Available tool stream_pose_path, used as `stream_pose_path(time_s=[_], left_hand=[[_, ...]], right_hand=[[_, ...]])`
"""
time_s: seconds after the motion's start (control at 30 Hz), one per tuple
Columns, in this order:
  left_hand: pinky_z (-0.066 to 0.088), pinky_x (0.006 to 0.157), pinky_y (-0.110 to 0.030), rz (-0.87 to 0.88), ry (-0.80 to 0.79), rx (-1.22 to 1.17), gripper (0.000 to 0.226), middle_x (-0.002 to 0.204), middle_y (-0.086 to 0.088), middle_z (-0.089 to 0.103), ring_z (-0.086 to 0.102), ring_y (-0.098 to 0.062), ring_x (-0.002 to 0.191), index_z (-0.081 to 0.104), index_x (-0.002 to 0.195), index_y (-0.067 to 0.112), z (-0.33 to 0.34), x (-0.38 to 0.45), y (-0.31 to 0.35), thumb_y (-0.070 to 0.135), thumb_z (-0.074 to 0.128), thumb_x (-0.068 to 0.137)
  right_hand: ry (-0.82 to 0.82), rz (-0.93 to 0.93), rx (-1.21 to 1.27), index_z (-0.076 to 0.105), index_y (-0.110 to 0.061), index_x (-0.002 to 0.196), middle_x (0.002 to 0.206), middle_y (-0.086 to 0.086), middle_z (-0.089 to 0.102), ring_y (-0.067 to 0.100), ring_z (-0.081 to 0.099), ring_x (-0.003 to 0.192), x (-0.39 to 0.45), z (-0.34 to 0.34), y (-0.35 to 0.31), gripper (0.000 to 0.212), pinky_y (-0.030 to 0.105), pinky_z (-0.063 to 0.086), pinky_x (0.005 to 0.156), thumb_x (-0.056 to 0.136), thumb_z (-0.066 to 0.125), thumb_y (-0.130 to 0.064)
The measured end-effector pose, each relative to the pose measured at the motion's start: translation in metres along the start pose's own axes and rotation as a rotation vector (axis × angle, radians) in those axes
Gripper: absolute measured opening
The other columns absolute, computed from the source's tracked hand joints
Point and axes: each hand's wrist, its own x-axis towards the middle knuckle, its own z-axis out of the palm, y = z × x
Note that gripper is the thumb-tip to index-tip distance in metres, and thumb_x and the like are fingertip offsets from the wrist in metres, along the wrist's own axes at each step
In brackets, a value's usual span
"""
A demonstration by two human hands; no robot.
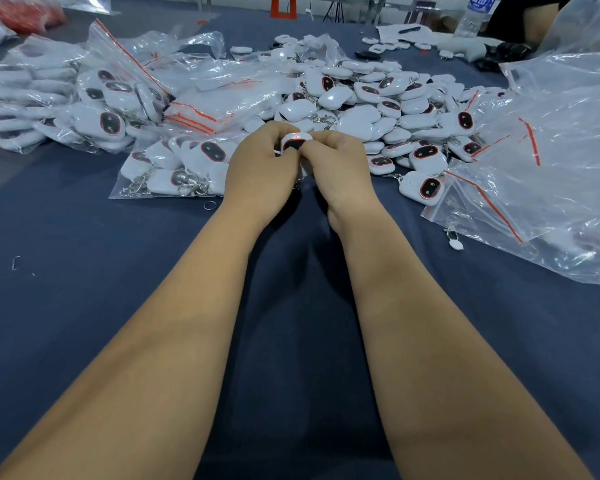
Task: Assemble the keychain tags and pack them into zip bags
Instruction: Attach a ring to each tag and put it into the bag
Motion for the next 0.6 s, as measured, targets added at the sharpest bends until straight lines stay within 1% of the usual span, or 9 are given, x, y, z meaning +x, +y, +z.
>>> stream_pose_path(time_s=[0.1, 0.2, 0.27, 0.37, 0.4, 0.47, 0.53, 0.6], left_hand=[[0.056, 0.086, -0.046, -0.004, 0.020, -0.051, 0.025, 0.094, 0.002, 0.070, 0.068, -0.024, 0.089, 0.069, 0.103, 0.019, -0.0012, -0.0009, 0.0009, 0.010, 0.053, 0.086], [0.057, 0.082, -0.047, -0.003, 0.034, -0.075, 0.024, 0.087, 0.000, 0.068, 0.068, -0.025, 0.084, 0.069, 0.100, 0.018, -0.0023, -0.0005, 0.0016, 0.008, 0.056, 0.083], [0.057, 0.081, -0.046, -0.007, 0.041, -0.076, 0.023, 0.079, 0.004, 0.065, 0.066, -0.019, 0.076, 0.069, 0.098, 0.020, -0.0022, 0.0003, 0.0012, 0.008, 0.058, 0.082], [0.058, 0.078, -0.043, -0.010, 0.058, -0.088, 0.020, 0.072, 0.010, 0.062, 0.059, -0.008, 0.065, 0.070, 0.096, 0.022, -0.0024, 0.0017, 0.0004, 0.010, 0.060, 0.083], [0.058, 0.078, -0.042, -0.006, 0.059, -0.093, 0.020, 0.073, 0.010, 0.062, 0.059, -0.007, 0.066, 0.070, 0.097, 0.022, -0.0025, 0.0012, 0.0007, 0.011, 0.059, 0.083], [0.058, 0.080, -0.044, 0.010, 0.060, -0.106, 0.021, 0.080, 0.007, 0.067, 0.064, -0.013, 0.073, 0.070, 0.098, 0.021, -0.0025, -0.0013, 0.0022, 0.012, 0.057, 0.084], [0.057, 0.083, -0.046, 0.032, 0.064, -0.111, 0.024, 0.090, 0.005, 0.070, 0.067, -0.020, 0.084, 0.069, 0.101, 0.021, -0.0021, -0.0029, 0.0035, 0.011, 0.055, 0.085], [0.056, 0.087, -0.045, 0.053, 0.073, -0.119, 0.028, 0.101, 0.005, 0.067, 0.065, -0.022, 0.093, 0.066, 0.111, 0.021, -0.0017, -0.0028, 0.0041, 0.010, 0.054, 0.088]], right_hand=[[-0.013, 0.003, 0.095, 0.070, -0.012, 0.071, 0.060, 0.003, 0.065, 0.016, 0.056, 0.055, -0.0005, -0.0004, -0.0011, 0.020, 0.027, 0.047, 0.060, 0.080, 0.058, 0.000], [-0.040, 0.013, 0.151, 0.070, -0.013, 0.068, 0.059, 0.006, 0.065, 0.016, 0.057, 0.052, 0.0002, 0.0002, -0.0009, 0.023, 0.027, 0.047, 0.059, 0.077, 0.056, 0.002], [-0.045, 0.015, 0.147, 0.071, -0.013, 0.069, 0.061, 0.007, 0.066, 0.016, 0.058, 0.053, 0.0012, 0.0005, -0.0003, 0.024, 0.028, 0.048, 0.060, 0.077, 0.053, 0.002], [-0.052, 0.009, 0.140, 0.070, -0.012, 0.071, 0.060, 0.005, 0.065, 0.014, 0.059, 0.051, 0.0005, 0.0010, -0.0004, 0.020, 0.027, 0.047, 0.059, 0.077, 0.056, 0.001], [-0.052, 0.010, 0.144, 0.070, -0.012, 0.070, 0.060, 0.005, 0.066, 0.014, 0.059, 0.052, 0.0001, 0.0009, -0.0008, 0.018, 0.028, 0.047, 0.061, 0.077, 0.058, 0.000], [-0.053, 0.006, 0.169, 0.069, -0.015, 0.066, 0.060, 0.005, 0.065, 0.015, 0.058, 0.054, -0.0014, 0.0005, -0.0025, 0.018, 0.029, 0.048, 0.063, 0.077, 0.061, -0.002], [-0.043, -0.009, 0.194, 0.067, -0.015, 0.067, 0.057, 0.001, 0.064, 0.012, 0.057, 0.052, -0.0032, 0.0003, -0.0040, 0.017, 0.024, 0.047, 0.056, 0.078, 0.062, -0.003], [-0.024, -0.043, 0.192, 0.066, -0.016, 0.075, 0.059, -0.005, 0.064, 0.005, 0.058, 0.052, -0.0051, 0.0003, -0.0054, 0.017, 0.017, 0.045, 0.050, 0.084, 0.061, -0.002]])
